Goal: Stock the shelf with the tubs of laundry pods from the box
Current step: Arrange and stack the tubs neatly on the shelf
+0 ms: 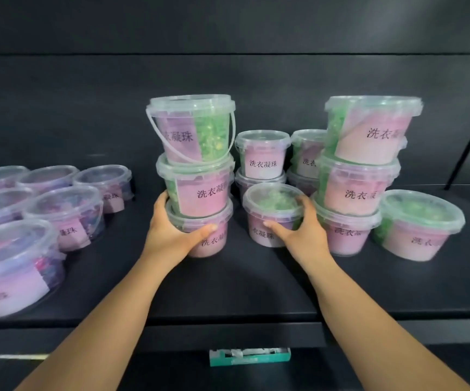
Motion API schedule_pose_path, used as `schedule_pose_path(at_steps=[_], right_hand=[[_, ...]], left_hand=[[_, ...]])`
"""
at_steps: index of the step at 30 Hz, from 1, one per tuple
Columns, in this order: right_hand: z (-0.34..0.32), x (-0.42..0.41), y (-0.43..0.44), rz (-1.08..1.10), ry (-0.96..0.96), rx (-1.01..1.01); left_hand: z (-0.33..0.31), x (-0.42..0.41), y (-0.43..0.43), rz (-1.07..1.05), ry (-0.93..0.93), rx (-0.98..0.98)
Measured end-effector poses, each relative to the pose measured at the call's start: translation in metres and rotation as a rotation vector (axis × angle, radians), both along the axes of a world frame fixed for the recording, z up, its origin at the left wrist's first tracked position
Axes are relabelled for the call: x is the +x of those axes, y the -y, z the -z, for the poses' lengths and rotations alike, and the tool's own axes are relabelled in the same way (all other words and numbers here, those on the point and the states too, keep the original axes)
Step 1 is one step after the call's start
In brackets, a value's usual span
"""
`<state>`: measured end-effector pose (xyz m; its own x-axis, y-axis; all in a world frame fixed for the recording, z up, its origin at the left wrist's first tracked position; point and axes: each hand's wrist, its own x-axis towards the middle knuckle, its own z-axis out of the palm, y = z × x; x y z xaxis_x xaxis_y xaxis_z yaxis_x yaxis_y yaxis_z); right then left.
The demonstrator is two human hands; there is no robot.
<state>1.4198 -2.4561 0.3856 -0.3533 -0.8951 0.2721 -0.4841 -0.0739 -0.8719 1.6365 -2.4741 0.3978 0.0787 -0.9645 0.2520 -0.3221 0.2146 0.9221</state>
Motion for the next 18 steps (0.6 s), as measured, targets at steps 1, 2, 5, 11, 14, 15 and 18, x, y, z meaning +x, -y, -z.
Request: schedule_pose_path(at_steps=[1,2,5,11,14,15,18], right_hand=[[0.000,-0.004,-0.002,0.000,0.012,0.001],[0.000,-0.007,-0.004,0.010,0.019,0.005],[0.003,-0.014,-0.011,0.067,0.029,-0.027],[0.009,-0.033,-0.020,0.196,0.003,-0.070],[0.010,-0.040,-0.024,0.249,0.000,-0.079],[0.010,-0.042,-0.025,0.262,0.000,-0.079],[0.010,-0.049,-0.028,0.282,0.000,-0.077]], left_hand=[[0.000,0.003,-0.003,-0.008,0.000,-0.005],[0.000,0.006,-0.006,-0.014,-0.002,-0.006],[0.000,0.017,-0.010,-0.036,-0.001,-0.002],[0.002,0.026,-0.010,-0.014,-0.004,-0.006],[0.000,0.027,-0.010,-0.015,-0.007,-0.010],[0.000,0.027,-0.009,-0.010,-0.007,-0.014],[0.001,0.029,-0.007,0.009,-0.009,-0.014]])
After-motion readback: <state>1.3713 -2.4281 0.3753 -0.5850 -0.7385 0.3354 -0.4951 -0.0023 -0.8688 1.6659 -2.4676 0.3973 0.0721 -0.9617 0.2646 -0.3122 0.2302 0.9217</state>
